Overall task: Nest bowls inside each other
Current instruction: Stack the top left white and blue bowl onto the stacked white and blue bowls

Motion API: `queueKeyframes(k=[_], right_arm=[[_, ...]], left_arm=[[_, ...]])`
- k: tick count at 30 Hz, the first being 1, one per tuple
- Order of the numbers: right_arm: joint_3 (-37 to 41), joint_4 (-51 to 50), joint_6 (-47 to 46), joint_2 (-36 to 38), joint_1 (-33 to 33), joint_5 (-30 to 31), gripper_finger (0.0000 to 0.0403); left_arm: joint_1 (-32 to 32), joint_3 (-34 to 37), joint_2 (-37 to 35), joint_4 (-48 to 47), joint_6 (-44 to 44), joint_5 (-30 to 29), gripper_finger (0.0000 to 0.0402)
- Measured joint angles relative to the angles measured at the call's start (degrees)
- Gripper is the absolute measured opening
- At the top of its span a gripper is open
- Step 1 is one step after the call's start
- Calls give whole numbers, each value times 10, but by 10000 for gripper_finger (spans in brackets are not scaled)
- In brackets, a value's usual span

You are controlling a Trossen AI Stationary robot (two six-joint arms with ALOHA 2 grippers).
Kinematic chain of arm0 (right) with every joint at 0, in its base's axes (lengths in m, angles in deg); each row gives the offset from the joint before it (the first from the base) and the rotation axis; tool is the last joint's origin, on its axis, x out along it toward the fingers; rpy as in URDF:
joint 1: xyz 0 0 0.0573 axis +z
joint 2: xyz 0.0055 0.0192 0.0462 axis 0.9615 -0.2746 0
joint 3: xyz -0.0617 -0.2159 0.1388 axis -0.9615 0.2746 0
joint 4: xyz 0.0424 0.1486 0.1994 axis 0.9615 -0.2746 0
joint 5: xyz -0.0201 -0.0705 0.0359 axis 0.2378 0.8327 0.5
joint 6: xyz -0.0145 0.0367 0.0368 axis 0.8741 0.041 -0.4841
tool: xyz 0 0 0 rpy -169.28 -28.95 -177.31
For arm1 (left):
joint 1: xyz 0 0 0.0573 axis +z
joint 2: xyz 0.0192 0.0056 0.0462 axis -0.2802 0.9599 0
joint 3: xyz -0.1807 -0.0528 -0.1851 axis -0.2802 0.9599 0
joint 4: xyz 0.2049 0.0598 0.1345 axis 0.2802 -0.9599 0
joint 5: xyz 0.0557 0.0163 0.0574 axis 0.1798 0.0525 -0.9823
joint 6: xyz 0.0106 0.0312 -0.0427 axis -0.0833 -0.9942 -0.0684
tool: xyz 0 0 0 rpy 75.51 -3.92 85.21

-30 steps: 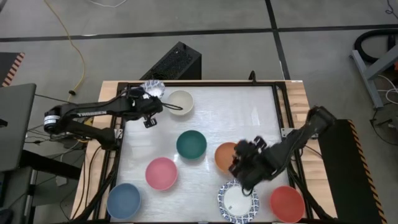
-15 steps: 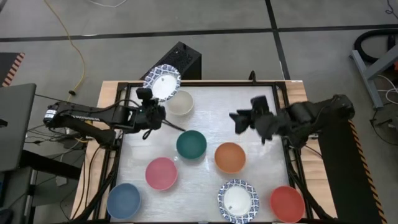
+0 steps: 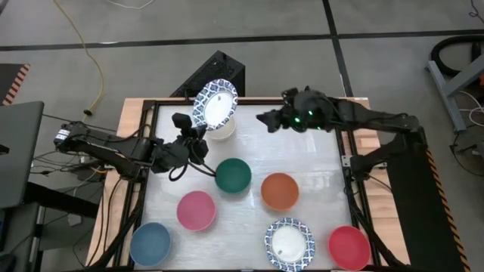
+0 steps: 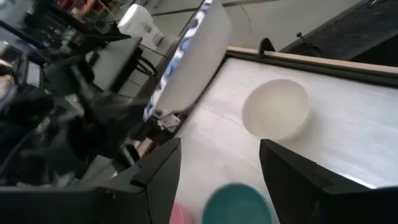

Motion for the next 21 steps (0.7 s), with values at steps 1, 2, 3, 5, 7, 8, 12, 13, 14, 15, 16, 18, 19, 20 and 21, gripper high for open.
queueKeyframes(k=[1,2,3,5,7,8,12,13,14,15,16,18,19,20,21], right_arm=[[0,27,5,-5,-9,-20,240],[0,56,16,-11,-16,-39,240],[0,88,22,-16,-22,-56,240],[0,134,28,-26,-38,-89,240],[-1,149,25,-41,-59,-120,240],[-1,150,23,-50,-68,-134,240],[1,201,10,-90,-86,-166,240],[0,223,9,-97,-87,-176,240],[0,241,8,-105,-88,-185,240],[0,254,8,-111,-89,-196,240],[0,264,8,-118,-89,-204,240],[0,271,7,-130,-91,-214,240],[0,269,6,-135,-91,-215,240],[0,269,6,-137,-92,-215,240],[0,268,6,-137,-93,-215,240]], left_arm=[[0,0,0,-1,0,-2,0],[-1,0,0,-1,4,-3,0],[-2,0,0,-1,9,-3,0],[-3,0,0,-1,11,-4,0],[-4,0,0,0,9,-5,0],[-4,0,0,0,9,-5,0],[-4,0,0,0,9,-6,0],[-4,0,0,0,9,-5,0],[-4,0,0,0,9,-6,0],[-4,0,0,0,9,-6,0],[-4,0,0,0,9,-6,0],[-4,0,0,-4,9,-6,0],[-4,0,0,-4,9,-6,0],[-4,0,0,-4,9,-6,0],[-4,0,0,-4,9,-6,0]])
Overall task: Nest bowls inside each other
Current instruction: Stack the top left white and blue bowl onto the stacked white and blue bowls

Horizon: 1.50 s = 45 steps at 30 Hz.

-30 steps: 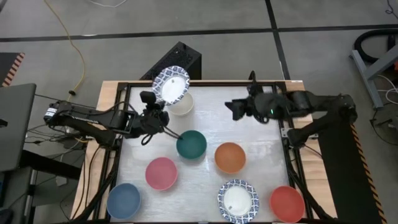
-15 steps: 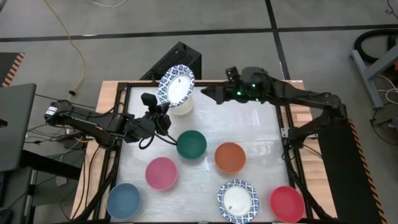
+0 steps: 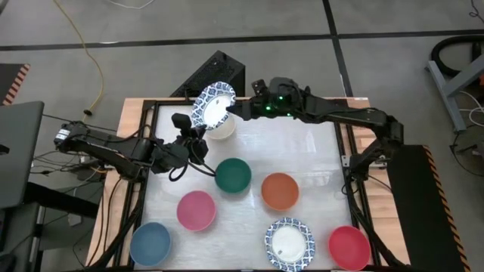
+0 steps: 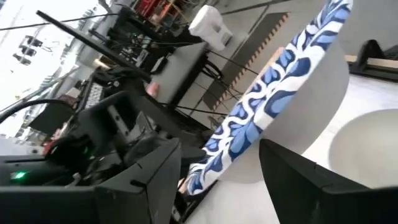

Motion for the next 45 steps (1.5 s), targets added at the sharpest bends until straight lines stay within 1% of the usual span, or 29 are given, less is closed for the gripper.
queueKeyframes(k=[4,7,9,16,20,25,30,37,39,45], right_arm=[[-1,-1,0,2,-5,3,239],[0,-8,-1,2,-6,8,225],[0,-7,-3,4,-10,10,205],[-1,-8,-6,-7,-13,11,112],[-1,-10,-10,-12,-13,11,68],[-1,-20,-10,-15,-13,11,12],[-1,-25,-9,-14,-13,11,8],[0,-42,1,-13,-42,5,3],[0,-63,6,-12,-50,5,2],[0,-180,25,7,-71,-9,1]], left_arm=[[0,0,0,0,0,7,0],[0,0,0,0,0,8,0],[1,0,0,0,0,11,0],[1,0,0,-3,0,25,0],[1,0,0,-3,1,26,0],[4,1,0,-5,10,59,2],[4,1,0,-9,29,62,25],[4,1,0,-5,64,64,87],[2,0,0,-5,78,64,108],[-16,0,-18,19,86,59,159]])
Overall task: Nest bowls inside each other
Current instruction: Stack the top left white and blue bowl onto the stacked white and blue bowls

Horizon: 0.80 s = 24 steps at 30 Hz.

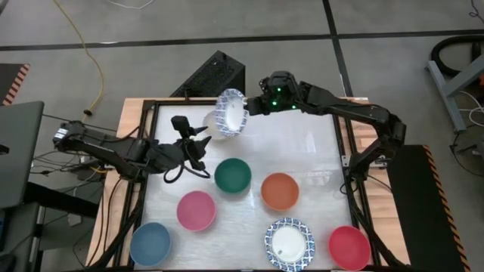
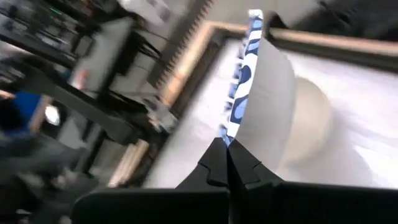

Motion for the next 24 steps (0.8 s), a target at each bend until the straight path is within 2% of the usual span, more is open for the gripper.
queueKeyframes(k=[3,7,12,16,18,21,24], right_arm=[[0,-40,16,20,4,-21,1],[0,-123,41,63,15,-83,1],[0,-213,52,145,67,-126,0],[-1,-288,33,204,158,-125,0],[1,-305,0,226,222,-103,0],[28,-263,-62,258,324,-53,0],[88,-154,-115,294,418,4,0]], left_arm=[[-9,0,-16,18,10,-12,176],[-23,-1,-51,24,26,-30,183],[-34,-1,-104,24,69,-62,183],[-33,-1,-141,21,112,-65,183],[-32,-1,-157,21,126,-65,183],[-32,-1,-174,21,150,-63,183],[-32,-1,-183,21,171,-62,183]])
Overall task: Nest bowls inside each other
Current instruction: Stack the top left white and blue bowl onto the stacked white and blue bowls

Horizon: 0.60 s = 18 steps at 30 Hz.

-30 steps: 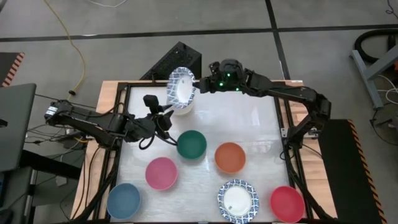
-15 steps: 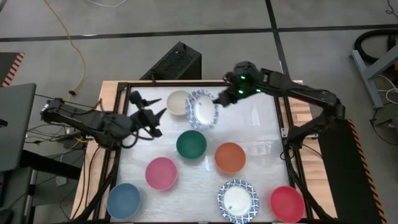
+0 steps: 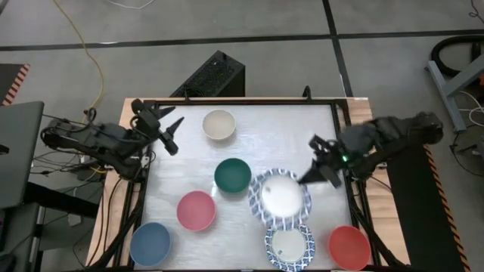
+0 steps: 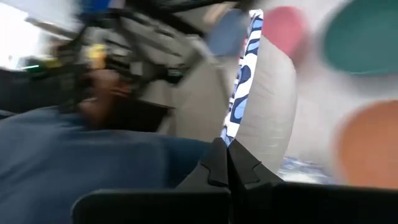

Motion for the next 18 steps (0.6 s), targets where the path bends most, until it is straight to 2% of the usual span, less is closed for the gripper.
queueKeyframes(k=[3,8,13,18], right_arm=[[82,113,-50,36,81,57,0],[238,226,-175,96,194,185,0],[371,400,-204,131,293,308,0],[455,457,-266,131,388,413,0]], left_arm=[[0,0,-2,0,7,0,183],[0,0,4,0,15,0,183],[1,0,10,-2,18,1,183],[10,0,16,-16,42,1,183]])
